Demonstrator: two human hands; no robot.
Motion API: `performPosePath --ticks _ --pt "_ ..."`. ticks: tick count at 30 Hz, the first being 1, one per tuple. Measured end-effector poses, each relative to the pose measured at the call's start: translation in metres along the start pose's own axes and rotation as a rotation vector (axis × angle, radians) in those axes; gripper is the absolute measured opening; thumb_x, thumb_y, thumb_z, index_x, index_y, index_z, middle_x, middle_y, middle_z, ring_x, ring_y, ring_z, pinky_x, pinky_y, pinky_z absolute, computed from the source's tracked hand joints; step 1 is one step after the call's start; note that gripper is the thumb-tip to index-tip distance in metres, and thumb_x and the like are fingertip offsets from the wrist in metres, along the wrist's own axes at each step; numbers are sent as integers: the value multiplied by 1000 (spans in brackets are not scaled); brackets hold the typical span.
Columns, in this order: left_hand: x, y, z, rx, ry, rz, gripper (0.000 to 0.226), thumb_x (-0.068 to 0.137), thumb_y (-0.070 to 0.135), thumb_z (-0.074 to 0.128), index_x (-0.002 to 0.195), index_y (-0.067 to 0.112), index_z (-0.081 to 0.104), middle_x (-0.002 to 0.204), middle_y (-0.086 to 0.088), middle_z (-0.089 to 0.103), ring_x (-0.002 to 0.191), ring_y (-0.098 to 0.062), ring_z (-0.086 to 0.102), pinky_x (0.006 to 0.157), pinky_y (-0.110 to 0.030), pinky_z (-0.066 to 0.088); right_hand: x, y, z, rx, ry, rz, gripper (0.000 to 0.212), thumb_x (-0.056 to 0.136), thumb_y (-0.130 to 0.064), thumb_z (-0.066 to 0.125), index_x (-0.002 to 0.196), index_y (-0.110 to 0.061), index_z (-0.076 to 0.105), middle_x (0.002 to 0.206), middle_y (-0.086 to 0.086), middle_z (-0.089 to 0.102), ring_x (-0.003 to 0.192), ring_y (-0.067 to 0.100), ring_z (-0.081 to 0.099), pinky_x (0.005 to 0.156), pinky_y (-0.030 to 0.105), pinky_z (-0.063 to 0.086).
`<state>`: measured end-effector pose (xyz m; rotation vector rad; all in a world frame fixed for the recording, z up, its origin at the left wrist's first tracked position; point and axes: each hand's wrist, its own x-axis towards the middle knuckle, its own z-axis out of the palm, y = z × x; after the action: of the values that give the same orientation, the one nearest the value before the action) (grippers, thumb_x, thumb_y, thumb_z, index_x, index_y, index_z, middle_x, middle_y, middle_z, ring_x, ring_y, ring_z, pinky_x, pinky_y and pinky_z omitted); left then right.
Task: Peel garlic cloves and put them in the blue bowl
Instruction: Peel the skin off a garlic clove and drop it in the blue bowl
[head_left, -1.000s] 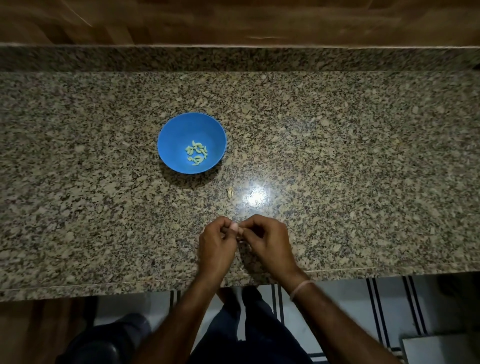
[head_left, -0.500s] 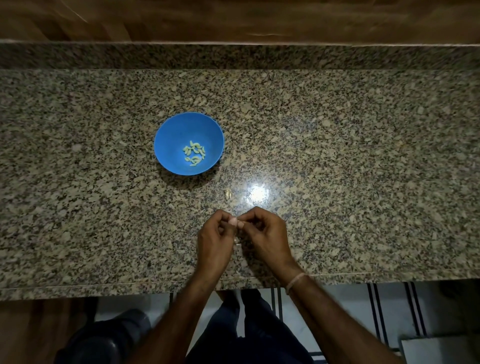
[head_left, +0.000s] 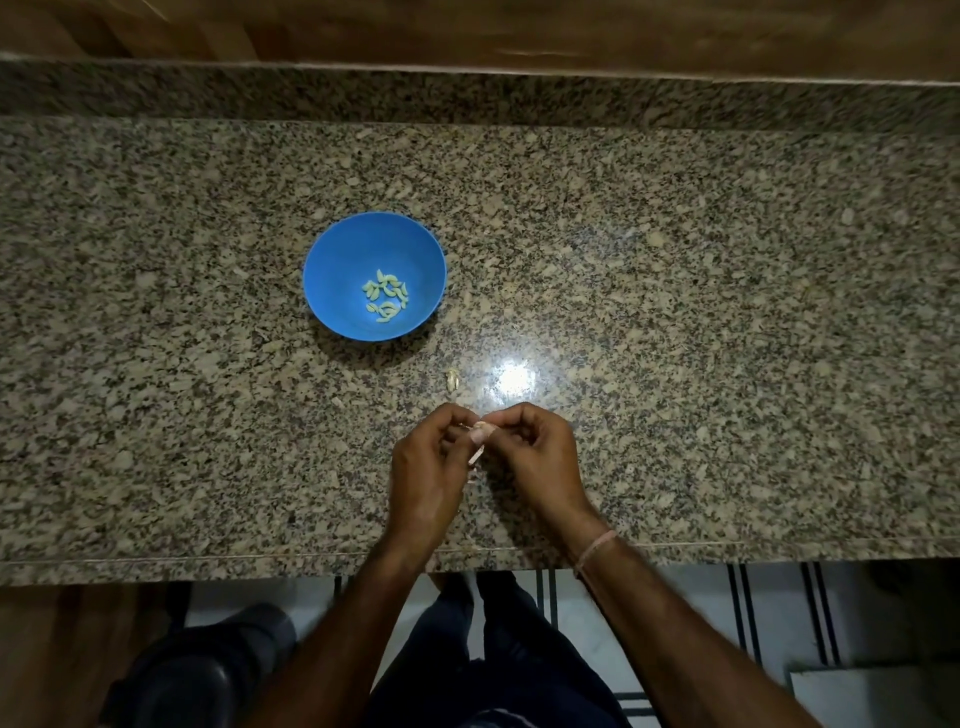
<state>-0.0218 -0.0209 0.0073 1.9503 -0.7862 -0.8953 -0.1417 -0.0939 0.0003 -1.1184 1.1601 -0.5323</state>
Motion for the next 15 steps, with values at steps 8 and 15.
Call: performPosePath --ticks 8,15 --pt "3 -3 -3 162 -47 10 12 93 20 71 83 27 73 75 12 70 75 -2 65 62 -16 48 -4 13 -9 -402 -13 -303 9 93 -9 75 92 -17 77 82 -8 75 78 12 72 71 42 61" --pt "-1 -8 -3 452 -61 250 18 97 16 60 81 21 58 70 6 57 61 -14 51 53 -38 42 -10 28 -9 -623 33 -426 7 97 -23 68 91 -25 71 82 -11 71 72 8 66 63 40 55"
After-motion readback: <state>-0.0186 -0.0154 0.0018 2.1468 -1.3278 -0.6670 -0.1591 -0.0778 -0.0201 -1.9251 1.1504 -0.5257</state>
